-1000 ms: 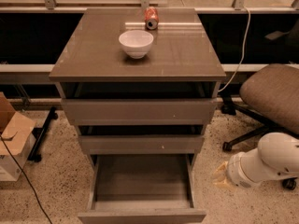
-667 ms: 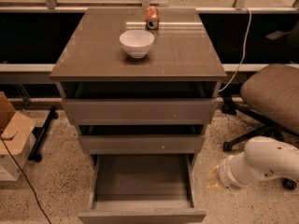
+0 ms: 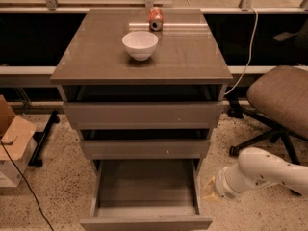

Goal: Close bottom drawer

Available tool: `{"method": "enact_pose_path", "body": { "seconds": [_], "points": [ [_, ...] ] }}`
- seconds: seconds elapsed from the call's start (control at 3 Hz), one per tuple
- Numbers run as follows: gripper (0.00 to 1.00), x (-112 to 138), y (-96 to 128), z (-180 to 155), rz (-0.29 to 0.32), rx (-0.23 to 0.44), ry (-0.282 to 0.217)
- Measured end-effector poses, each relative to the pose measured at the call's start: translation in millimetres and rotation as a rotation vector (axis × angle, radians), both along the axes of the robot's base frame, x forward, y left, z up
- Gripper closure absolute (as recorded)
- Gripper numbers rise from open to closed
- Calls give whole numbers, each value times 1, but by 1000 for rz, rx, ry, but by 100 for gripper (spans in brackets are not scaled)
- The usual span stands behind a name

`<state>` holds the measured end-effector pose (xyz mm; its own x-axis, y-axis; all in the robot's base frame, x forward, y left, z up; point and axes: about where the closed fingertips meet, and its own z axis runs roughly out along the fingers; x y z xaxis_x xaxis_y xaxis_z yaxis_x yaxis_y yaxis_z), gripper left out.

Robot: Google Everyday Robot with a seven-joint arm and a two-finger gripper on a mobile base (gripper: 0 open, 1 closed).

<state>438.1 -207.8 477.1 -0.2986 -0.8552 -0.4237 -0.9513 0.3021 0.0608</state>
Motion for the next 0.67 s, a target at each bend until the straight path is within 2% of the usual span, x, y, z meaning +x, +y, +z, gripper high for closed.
{"method": "enact_pose_path", "body": {
  "seconds": [0.33, 0.67],
  "points": [
    [100, 0, 9, -46, 10, 55, 60],
    [100, 0, 9, -46, 10, 55, 60]
  ]
}}
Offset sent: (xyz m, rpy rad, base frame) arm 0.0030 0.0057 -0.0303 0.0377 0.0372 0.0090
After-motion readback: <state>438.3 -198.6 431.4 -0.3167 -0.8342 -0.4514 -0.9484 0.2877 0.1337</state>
